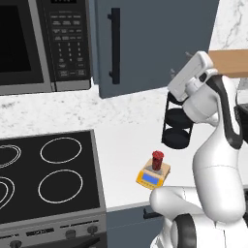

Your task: Pick the yogurt and place it on the digital scale for weighing, and close the cabinet.

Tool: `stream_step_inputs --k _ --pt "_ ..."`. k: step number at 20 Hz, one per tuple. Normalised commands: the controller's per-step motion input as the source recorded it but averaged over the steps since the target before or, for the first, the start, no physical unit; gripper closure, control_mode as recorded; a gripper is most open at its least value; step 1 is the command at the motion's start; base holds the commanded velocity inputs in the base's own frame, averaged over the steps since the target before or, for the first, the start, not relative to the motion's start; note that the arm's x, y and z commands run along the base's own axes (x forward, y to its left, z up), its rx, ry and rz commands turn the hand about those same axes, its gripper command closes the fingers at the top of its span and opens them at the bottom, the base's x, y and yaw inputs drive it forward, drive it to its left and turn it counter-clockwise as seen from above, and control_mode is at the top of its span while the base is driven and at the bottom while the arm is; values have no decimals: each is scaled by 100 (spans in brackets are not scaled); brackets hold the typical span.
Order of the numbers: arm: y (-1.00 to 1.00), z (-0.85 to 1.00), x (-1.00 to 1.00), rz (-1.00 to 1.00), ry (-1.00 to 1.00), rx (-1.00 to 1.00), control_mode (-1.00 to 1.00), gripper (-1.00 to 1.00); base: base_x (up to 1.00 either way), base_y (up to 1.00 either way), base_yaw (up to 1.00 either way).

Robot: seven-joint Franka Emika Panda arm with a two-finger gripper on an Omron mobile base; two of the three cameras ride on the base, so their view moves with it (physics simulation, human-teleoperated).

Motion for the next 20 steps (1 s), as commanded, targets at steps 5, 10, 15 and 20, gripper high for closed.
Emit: stream_step_inputs --k 5,10,15,20 --pt "0 0 37 0 0 0 -100 -100 0 0 0" --pt "0 0 35 0 0 0 -100 -100 0 0 0" --pt "0 0 24 0 0 0 -100 -100 0 0 0" --pt "0 0 25 0 0 0 -100 -100 0 0 0"
